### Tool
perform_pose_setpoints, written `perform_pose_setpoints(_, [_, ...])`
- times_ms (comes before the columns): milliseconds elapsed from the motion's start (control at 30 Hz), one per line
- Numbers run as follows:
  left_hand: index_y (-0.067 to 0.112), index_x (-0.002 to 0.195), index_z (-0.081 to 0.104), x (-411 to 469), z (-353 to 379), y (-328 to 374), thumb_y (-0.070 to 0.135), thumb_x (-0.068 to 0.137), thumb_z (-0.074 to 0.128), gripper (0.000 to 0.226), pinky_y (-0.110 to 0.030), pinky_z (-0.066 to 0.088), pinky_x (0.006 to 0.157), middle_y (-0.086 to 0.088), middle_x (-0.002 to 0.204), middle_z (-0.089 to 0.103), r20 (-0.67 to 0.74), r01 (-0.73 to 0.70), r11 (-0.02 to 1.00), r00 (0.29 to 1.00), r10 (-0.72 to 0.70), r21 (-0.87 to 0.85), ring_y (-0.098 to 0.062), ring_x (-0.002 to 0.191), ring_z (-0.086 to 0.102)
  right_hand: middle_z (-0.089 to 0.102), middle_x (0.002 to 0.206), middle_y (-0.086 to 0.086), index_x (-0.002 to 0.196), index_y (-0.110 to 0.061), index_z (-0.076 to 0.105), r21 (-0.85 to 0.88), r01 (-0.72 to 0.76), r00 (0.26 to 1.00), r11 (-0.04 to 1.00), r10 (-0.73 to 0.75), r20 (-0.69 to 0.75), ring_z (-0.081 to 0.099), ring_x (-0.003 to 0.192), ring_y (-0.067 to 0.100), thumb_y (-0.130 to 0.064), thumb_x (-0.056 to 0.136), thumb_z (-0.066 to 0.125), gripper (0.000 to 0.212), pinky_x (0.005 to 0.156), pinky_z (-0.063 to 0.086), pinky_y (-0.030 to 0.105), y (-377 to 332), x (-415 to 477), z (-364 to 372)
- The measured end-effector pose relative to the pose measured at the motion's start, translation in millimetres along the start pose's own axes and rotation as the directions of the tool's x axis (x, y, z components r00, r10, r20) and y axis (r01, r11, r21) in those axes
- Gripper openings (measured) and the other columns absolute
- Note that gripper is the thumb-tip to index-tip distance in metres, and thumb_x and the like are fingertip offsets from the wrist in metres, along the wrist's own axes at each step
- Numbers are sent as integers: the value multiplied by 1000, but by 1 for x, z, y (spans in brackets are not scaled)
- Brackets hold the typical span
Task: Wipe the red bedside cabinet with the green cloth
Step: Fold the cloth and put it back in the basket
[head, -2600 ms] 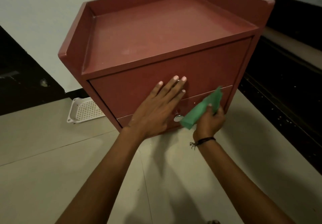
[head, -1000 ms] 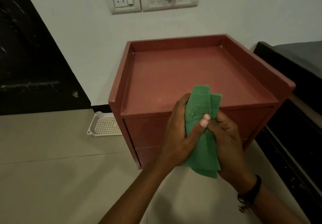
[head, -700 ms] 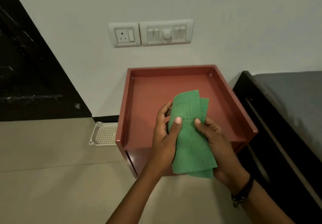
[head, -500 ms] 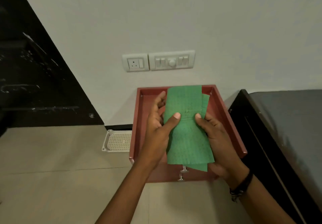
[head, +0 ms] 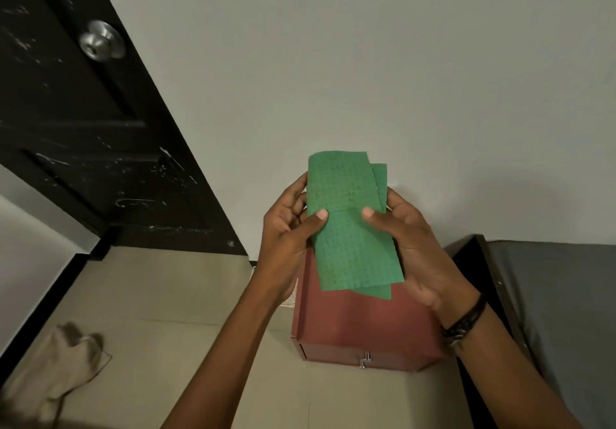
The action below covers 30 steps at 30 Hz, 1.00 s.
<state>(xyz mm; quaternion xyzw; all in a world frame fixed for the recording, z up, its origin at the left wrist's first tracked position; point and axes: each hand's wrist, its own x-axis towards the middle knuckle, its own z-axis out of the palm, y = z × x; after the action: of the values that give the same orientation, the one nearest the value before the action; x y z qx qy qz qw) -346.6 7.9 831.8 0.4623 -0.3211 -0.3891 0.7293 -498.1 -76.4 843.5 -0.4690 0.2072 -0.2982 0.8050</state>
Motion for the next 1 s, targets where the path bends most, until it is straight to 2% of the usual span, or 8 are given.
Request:
perform_pose_setpoints(167, [14,143,48,22,0,51,-10,89,61,60,-40,58,91,-4,126,70,-41,-77,994,996,80,74,-23,117,66,66,129,13,135,-9,53,-90,45,997,995,-40,61,64,118,32,1,87,63,50,94,55,44,-39,23,31])
perform_pose_setpoints(267, [14,127,58,33,-6,71,-15,87,62,49,-36,60,81,-3,114,74,-72,-129,987,988,136,94,-21,107,70,68,126,13,130,-9,58,-85,81,994,993,-75,74,66,116,30,4,88,61,44,90,56,39,-49,35,46])
perform_pose_setpoints(367, [5,92,64,45,-18,78,-27,78,55,36,-26,56,74,-5,101,73,-47,-208,962,975,219,177,-14,97,70,69,126,4,96,-18,76,-183,124,992,975,-117,47,63,120,20,11,89,58,34,87,56,35,-51,48,56])
perform_pose_setpoints(500, [5,82,63,58,-36,80,-34,76,47,42,-21,52,69,-10,101,66,-1,-231,949,972,236,214,-7,93,66,68,125,-3,74,-22,75,-292,126,992,948,-129,7,61,121,15,7,92,55,39,83,58,34,-47,60,69])
perform_pose_setpoints(633, [4,82,63,66,-54,77,-32,78,49,39,-23,52,70,-10,100,64,49,-218,949,976,212,227,-12,94,63,68,126,3,79,-14,71,-227,72,996,971,-81,-32,60,123,23,-4,101,40,39,90,56,41,-41,68,78])
perform_pose_setpoints(733, [6,81,64,70,-64,77,-31,77,51,40,-26,50,76,-13,99,62,55,-239,938,971,233,252,-15,94,61,61,134,17,105,-3,65,-82,45,999,996,-46,-9,54,129,30,-25,100,33,39,106,45,52,-35,74,83])
perform_pose_setpoints(800, [7,80,65,70,-72,77,-30,78,52,39,-28,50,79,-12,98,62,58,-246,934,969,240,259,-16,94,61,61,135,15,124,-8,56,-78,2,1000,997,-2,0,57,127,28,-39,96,40,44,104,47,50,-33,78,87])
perform_pose_setpoints(1000, [2,93,63,60,-106,80,-23,86,52,29,-27,52,76,-8,104,63,68,-136,960,990,123,243,-12,94,62,67,98,0,120,-15,61,-371,-46,999,928,46,-9,66,93,19,-10,85,73,37,76,57,31,-12,90,104])
